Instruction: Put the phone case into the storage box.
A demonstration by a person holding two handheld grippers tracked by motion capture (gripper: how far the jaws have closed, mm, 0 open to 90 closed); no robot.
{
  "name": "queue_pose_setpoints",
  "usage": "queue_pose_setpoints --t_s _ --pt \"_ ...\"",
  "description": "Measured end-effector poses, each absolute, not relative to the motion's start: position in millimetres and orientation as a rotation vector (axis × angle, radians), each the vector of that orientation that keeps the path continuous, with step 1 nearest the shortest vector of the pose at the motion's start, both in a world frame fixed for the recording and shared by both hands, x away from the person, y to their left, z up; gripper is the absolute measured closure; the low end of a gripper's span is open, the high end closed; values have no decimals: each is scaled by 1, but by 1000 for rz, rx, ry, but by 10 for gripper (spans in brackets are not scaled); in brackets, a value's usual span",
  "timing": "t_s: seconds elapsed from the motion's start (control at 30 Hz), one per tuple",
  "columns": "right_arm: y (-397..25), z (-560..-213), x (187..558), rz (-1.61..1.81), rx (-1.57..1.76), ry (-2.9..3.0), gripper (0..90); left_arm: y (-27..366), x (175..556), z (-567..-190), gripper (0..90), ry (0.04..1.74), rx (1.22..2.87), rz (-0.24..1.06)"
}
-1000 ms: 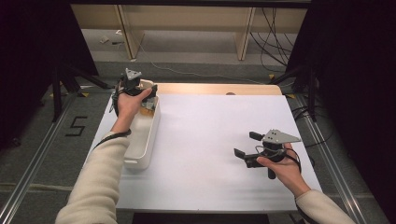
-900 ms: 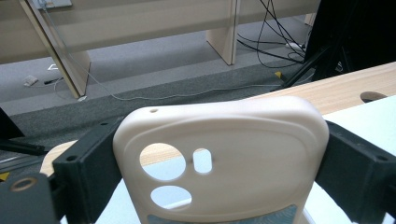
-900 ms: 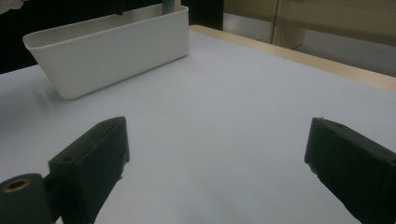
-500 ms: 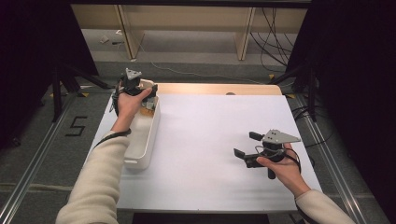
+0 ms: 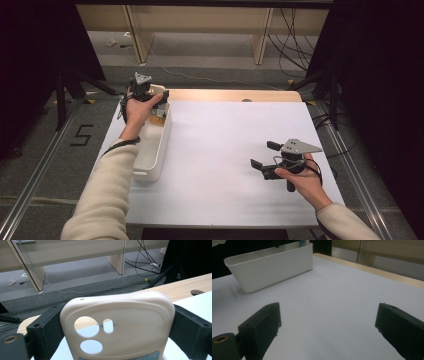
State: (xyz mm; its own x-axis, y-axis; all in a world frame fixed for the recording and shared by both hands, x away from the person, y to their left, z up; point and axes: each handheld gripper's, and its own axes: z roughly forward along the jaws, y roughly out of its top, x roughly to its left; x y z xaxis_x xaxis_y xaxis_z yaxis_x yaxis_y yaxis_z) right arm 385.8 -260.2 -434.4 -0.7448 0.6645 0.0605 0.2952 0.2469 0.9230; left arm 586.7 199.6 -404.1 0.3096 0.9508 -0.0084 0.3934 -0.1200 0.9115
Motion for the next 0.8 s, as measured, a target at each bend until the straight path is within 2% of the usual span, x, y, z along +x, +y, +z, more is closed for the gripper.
queue_pose_setpoints --t_s 0.5,0.8 --pt "-260 -434 386 1497 883 2181 75 200 589 -405 66 1232 1683 767" --pt "-261 -434 386 1495 883 2183 75 197 592 -405 7 1233 1695 760"
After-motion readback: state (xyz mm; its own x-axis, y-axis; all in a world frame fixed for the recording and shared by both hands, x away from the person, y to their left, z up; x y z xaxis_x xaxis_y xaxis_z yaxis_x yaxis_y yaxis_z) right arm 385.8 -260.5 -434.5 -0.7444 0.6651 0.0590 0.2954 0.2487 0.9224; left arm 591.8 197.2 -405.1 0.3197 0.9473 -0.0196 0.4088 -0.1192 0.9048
